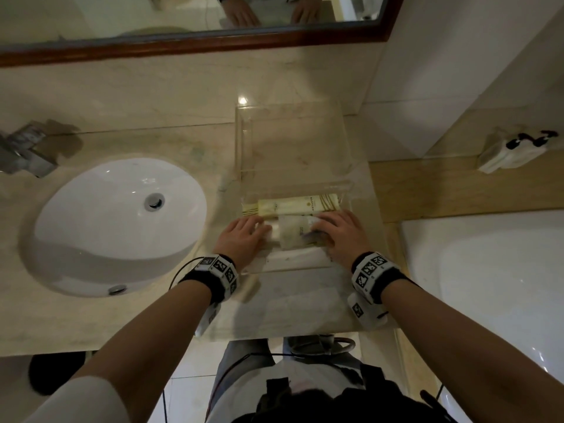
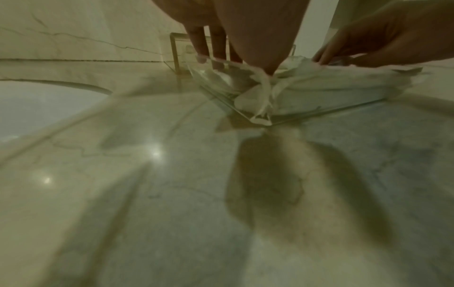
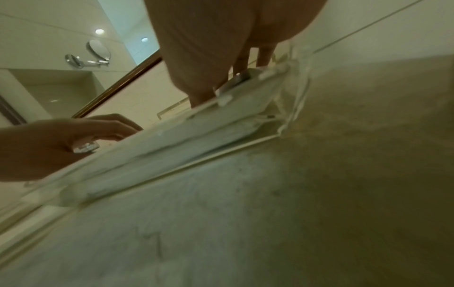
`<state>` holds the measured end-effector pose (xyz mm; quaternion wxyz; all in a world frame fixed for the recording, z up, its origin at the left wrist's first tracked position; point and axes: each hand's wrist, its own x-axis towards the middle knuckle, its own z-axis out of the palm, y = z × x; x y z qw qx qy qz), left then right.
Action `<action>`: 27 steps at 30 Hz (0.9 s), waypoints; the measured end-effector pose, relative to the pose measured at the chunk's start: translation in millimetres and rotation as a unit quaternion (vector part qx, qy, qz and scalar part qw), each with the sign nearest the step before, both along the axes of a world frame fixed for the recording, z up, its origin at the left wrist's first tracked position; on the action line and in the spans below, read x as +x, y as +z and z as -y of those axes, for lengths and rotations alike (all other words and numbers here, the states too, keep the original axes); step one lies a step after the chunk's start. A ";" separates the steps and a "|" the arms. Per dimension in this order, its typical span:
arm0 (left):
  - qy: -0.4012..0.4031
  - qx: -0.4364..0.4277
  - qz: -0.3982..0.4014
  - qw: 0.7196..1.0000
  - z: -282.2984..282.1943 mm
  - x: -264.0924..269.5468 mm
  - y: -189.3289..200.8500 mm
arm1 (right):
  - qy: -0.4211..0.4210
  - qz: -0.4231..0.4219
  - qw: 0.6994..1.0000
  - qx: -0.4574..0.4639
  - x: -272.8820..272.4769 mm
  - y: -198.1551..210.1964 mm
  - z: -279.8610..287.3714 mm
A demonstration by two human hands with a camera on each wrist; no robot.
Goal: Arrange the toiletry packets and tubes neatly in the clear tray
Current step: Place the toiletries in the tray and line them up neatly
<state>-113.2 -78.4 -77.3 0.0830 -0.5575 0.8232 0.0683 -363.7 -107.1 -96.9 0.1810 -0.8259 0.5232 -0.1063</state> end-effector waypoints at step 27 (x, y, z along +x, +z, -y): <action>0.390 0.145 -0.110 0.903 10.8 5.4 5.0 | -0.330 -0.063 0.933 0.130 -9.5 5.0 14.5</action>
